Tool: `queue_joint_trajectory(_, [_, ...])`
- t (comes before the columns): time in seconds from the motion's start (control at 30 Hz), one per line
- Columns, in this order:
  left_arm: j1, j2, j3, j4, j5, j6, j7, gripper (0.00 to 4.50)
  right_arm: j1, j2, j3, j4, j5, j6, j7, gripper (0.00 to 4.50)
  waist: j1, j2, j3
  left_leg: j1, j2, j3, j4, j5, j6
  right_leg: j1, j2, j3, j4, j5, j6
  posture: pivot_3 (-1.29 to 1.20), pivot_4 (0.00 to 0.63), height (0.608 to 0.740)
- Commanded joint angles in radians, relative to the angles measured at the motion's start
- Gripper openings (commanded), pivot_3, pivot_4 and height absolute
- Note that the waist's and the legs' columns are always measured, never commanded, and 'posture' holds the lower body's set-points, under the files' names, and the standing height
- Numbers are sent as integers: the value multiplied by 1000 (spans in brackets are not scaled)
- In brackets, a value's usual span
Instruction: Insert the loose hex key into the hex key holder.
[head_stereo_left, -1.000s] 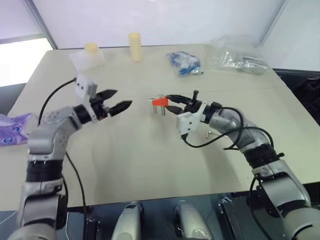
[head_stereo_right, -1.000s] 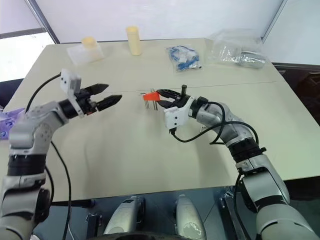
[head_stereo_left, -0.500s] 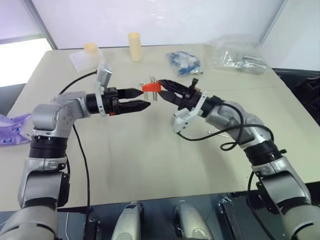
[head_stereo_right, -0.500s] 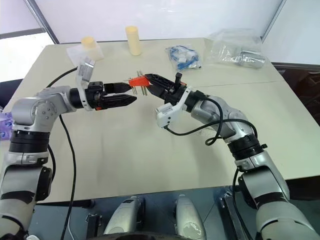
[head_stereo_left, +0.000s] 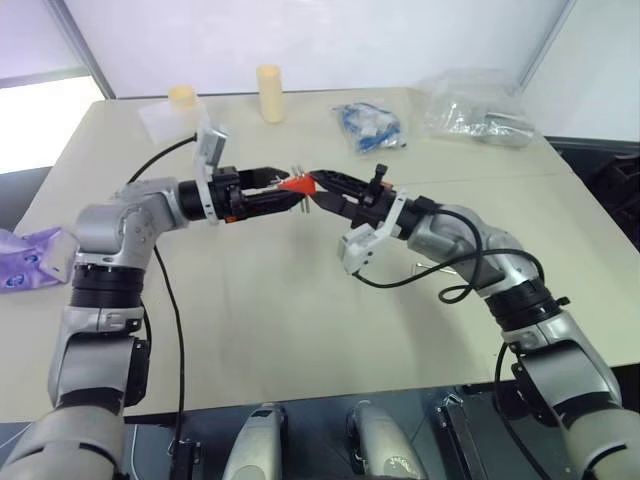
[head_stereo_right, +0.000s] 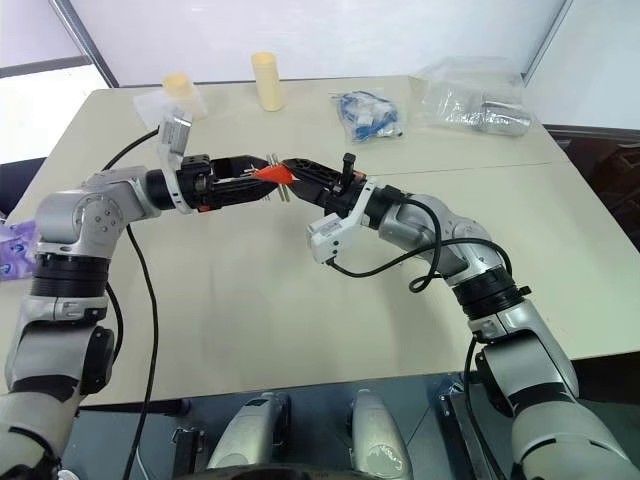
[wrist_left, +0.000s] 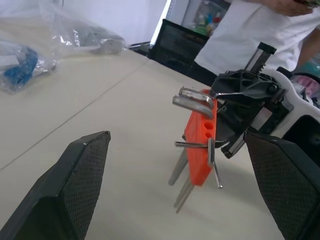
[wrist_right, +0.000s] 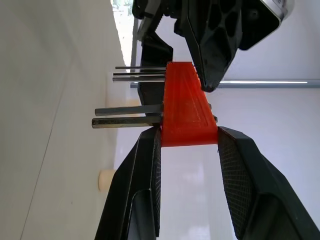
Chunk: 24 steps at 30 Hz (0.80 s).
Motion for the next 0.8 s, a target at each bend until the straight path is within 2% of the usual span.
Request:
queue_joint_trajectory(0.03, [-33, -5, 23, -7, 0, -25, 2, 4500, -9, 0, -12, -26, 29, 0, 3, 1069, 0, 0, 0, 0, 0, 0, 0, 0, 0, 0, 0, 0, 0, 0, 0, 0, 150, 740])
queue_joint_trajectory(0.07, [-34, -7, 23, -5, 1, -26, 2, 4500, -8, -1, -11, -27, 29, 0, 5, 1069, 0, 0, 0, 0, 0, 0, 0, 0, 0, 0, 0, 0, 0, 0, 0, 0, 150, 740])
queue_joint_trajectory(0.13, [-36, -9, 23, 0, 4, -30, 1, 3430, -5, 0, -10, -29, 35, 1, 14, 1069, 0, 0, 0, 0, 0, 0, 0, 0, 0, 0, 0, 0, 0, 0, 0, 0, 150, 740])
queue_joint_trajectory(0.17, [-36, -9, 23, 1, 5, -31, 0, 3185, -4, 1, -10, -30, 37, 2, 17, 1069, 0, 0, 0, 0, 0, 0, 0, 0, 0, 0, 0, 0, 0, 0, 0, 0, 150, 740])
queue_joint_trajectory(0.33, [-21, -7, 10, -3, 16, -35, -10, 651, -7, 3, -15, -36, 49, 12, 29, 1069, 1, 0, 0, 0, 0, 0, 0, 0, 0, 0, 0, 0, 0, 0, 0, 0, 150, 740])
queue_joint_trajectory(0.6, [-9, -17, 2, -11, 26, -20, 3, 651, -13, 7, -22, -38, 67, 28, 35, 1069, 0, 0, 0, 0, 0, 0, 0, 0, 0, 0, 0, 0, 0, 0, 0, 0, 150, 740])
queue_joint_trajectory(0.7, [-16, -21, 3, -3, 21, 4, 21, 1667, -11, 10, -21, -38, 69, 31, 38, 1069, 0, 0, 0, 0, 0, 0, 0, 0, 0, 0, 0, 0, 0, 0, 0, 0, 150, 740])
queue_joint_trajectory(0.8, [-12, -24, -9, -14, 44, -34, 27, 3137, -12, 13, -20, -38, 74, 37, 41, 1069, 0, 0, 0, 0, 0, 0, 0, 0, 0, 0, 0, 0, 0, 0, 0, 0, 150, 740])
